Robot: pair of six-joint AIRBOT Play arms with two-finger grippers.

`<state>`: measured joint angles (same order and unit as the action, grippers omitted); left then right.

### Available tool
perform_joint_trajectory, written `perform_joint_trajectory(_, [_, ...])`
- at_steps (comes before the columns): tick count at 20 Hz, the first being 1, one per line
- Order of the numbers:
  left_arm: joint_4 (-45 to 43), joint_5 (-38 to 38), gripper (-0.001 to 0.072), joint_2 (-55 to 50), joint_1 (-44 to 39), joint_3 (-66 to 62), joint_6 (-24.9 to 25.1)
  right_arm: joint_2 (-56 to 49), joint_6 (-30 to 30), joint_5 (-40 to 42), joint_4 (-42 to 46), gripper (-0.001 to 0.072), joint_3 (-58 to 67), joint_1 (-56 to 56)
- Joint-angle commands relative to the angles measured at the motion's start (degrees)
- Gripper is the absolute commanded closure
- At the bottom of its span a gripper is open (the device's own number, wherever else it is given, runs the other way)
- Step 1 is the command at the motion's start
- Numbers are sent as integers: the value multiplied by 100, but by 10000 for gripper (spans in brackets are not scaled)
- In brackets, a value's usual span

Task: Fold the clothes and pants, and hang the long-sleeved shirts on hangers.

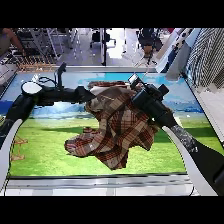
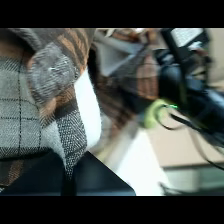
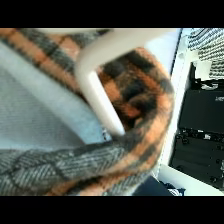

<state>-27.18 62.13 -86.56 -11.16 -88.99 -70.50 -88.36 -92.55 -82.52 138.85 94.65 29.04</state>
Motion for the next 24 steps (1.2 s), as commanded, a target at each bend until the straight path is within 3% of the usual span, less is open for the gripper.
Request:
perform_joint_trajectory(1, [-981, -817, 682, 109, -767, -4, -282, 33, -15, -28, -114, 687, 98, 17])
perform_joint_trajectory(4, [-1484, -1488, 681, 24, -1064, -4, -498, 271, 719, -170, -651, 687, 415, 107])
perform_joint_trajectory(7, [-1423, -2035, 681, 28, -997, -7, -625, 728, 1458, -247, -1709, 687, 796, 216])
perform_joint_trajectory(10, [-1309, -2055, 681, 33, -964, -4, -619, 1075, 1624, -66, -3038, 687, 1263, 212])
perform_joint_trajectory(12, [-1305, -2044, 680, 90, -1038, -4, -575, 1106, 1598, 501, -3510, 687, 1530, 203])
perform_joint_trajectory(15, [-1268, -1797, 681, 299, -1263, -4, -361, 1047, 907, 1519, -3600, 687, 1545, 144])
perform_joint_trajectory(17, [-1268, -1421, 681, 450, -1427, -4, -361, 949, 101, 1934, -3834, 687, 1545, -98])
perform_joint_trajectory(21, [-1268, -1357, 679, 603, -1633, -4, -363, 933, -673, 2083, -4634, 687, 1545, -623])
perform_joint_trajectory(22, [-1272, -1403, 617, 619, -1633, -4, -363, 966, -695, 2094, -4669, 687, 1545, -656])
perform_joint_trajectory(24, [-1268, -1722, 129, 658, -1554, -4, -365, 1064, -734, 2157, -4647, 687, 1545, -654])
